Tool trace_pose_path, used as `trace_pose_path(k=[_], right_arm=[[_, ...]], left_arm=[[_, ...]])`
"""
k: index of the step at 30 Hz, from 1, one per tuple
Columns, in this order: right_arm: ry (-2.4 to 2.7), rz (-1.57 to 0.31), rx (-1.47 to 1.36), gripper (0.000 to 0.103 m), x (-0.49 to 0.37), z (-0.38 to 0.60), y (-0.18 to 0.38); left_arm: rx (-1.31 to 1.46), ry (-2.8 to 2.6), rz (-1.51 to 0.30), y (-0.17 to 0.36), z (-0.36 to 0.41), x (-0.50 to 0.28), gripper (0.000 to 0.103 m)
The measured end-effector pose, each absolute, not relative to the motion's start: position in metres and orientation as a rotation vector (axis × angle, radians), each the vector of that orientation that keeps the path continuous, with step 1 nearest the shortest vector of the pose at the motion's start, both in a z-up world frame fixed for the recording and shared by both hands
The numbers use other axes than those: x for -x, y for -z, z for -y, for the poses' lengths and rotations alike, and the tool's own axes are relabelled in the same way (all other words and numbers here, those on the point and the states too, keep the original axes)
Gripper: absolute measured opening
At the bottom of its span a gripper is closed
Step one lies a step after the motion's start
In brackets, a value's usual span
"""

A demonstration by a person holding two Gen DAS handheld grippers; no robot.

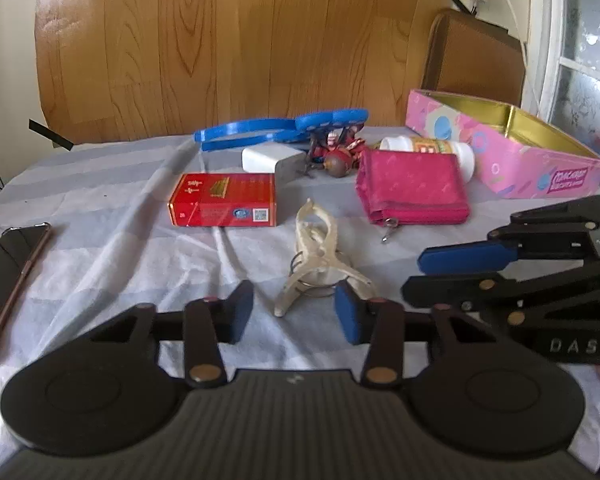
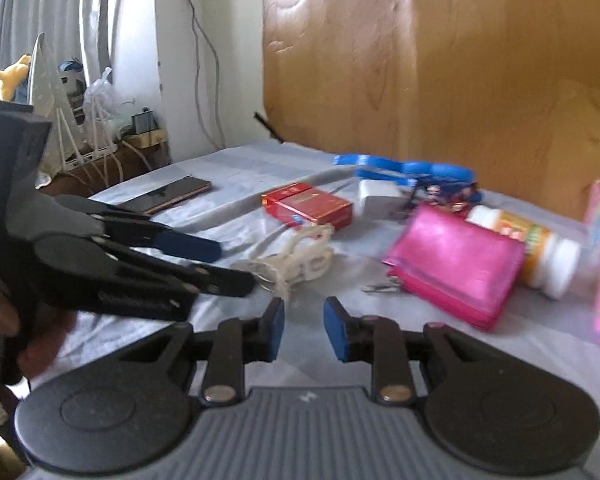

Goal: Organize rigid objects
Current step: 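Grasp the white plastic clip with the left gripper and drop it into the pink tin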

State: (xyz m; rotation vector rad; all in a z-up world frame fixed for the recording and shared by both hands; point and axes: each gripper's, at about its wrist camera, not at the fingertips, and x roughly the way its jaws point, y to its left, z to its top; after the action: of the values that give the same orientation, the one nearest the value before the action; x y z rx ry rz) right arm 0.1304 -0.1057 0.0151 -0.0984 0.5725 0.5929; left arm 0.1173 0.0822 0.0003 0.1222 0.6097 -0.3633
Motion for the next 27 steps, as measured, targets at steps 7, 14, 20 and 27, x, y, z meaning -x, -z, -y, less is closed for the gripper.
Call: trace_pose_path(k=[7, 14, 20, 27], right_arm=[[-0.619, -0.649, 0.082, 0.022, -0.158, 0.086, 0.0], [-0.572, -0.61, 0.085, 0.007, -0.14, 0.11, -0.003], [-0.429, -0.424, 0.146, 0.007, -0.098, 0.159, -0.021], [-0.161, -0.253, 0.133, 0.007, -0.082, 0.263, -0.047]], left_arm=[[-0.154, 0.351, -0.596, 0.006, -0.087, -0.123, 0.008], [-0.206, 0.366, -0.542, -0.004, -0.046, -0.082, 0.006], [-0.212, 0.429, -0.459, -0.027, 0.019, -0.074, 0.006], [-0.218, 0.579, -0.358, -0.055, 0.135, -0.113, 0.007]])
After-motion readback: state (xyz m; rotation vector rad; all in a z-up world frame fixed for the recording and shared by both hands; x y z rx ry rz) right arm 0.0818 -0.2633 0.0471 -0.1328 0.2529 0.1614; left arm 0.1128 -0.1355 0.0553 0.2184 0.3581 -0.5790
